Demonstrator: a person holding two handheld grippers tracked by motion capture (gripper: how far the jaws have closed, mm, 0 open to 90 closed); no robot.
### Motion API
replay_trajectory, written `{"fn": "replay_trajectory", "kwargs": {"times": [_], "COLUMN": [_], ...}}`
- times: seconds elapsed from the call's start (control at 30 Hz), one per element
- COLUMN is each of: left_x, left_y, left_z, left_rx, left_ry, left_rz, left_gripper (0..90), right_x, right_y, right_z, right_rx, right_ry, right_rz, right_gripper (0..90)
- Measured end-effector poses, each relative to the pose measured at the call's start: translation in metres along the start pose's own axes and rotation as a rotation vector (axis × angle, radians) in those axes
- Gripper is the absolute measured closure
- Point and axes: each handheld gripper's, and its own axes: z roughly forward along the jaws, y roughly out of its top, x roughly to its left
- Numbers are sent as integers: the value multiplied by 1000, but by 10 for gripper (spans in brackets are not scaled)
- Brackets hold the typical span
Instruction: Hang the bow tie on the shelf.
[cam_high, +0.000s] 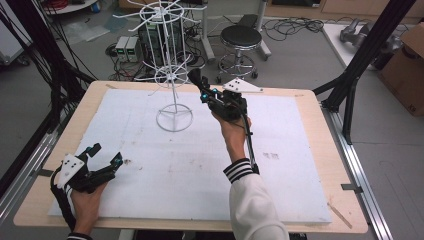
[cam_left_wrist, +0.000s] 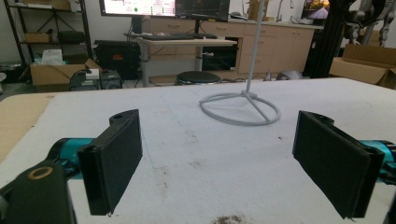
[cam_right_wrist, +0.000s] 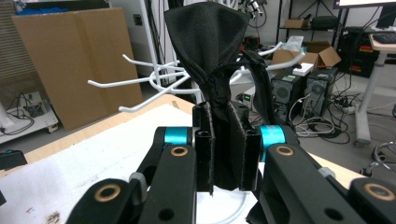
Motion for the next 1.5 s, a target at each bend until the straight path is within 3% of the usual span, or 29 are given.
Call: {"fn": "replay_trajectory", "kwargs": {"times": [1.5], "left_x": [0], "left_y": [0], "left_z": [-1], "left_rx": [-11], "left_ry": [-9], "left_rz": [0], "left_gripper": [162], "right_x": [4], "right_y": [-20], "right_z": [48], "right_rx": [71], "right_ry": [17], "right_rz": [28], "right_gripper": [811]}}
